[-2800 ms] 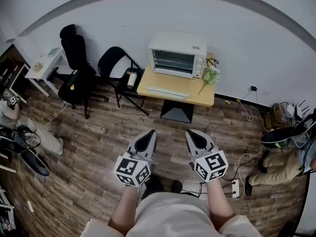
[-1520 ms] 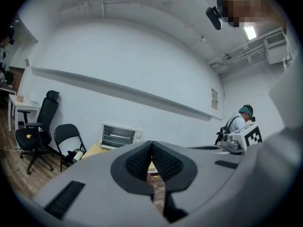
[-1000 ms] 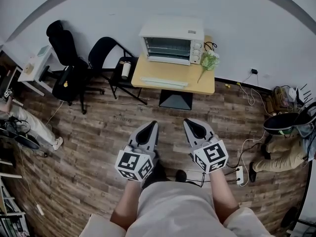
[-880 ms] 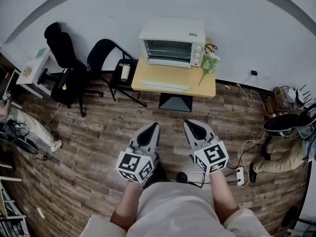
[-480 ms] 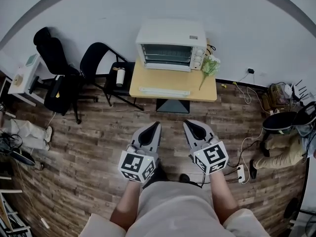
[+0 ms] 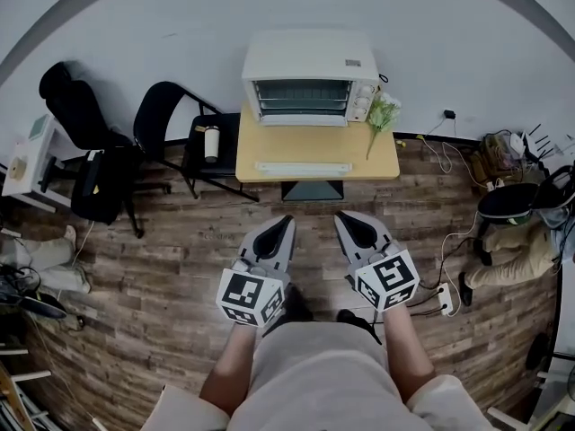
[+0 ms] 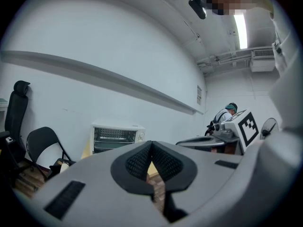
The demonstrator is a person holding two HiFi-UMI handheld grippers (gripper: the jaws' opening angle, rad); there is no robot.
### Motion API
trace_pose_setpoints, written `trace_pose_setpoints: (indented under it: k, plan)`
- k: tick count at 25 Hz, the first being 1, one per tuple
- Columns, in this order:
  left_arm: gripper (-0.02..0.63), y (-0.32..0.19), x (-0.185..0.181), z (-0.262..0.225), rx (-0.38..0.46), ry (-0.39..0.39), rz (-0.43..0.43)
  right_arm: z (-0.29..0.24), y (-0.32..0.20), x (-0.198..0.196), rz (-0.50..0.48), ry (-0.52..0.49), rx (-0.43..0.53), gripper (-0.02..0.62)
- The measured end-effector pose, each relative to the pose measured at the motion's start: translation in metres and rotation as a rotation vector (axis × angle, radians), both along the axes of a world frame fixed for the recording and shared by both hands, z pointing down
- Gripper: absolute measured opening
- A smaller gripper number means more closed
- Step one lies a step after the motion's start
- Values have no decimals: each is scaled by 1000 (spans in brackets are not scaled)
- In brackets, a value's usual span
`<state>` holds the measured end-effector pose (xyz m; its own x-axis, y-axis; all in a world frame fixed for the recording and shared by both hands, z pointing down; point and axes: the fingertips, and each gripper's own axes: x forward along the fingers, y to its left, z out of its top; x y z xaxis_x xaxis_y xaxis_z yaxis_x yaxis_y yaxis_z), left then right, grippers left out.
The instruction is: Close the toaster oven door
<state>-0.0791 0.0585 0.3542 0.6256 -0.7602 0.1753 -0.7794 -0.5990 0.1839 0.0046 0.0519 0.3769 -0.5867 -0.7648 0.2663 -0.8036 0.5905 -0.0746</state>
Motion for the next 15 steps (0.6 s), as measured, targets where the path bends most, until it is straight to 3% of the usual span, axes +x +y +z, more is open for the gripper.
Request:
trace_pose_setpoints:
  k: [15]
  plan:
    - [8, -13, -26, 26, -57, -3, 89, 26, -16, -33, 69, 46, -40, -2]
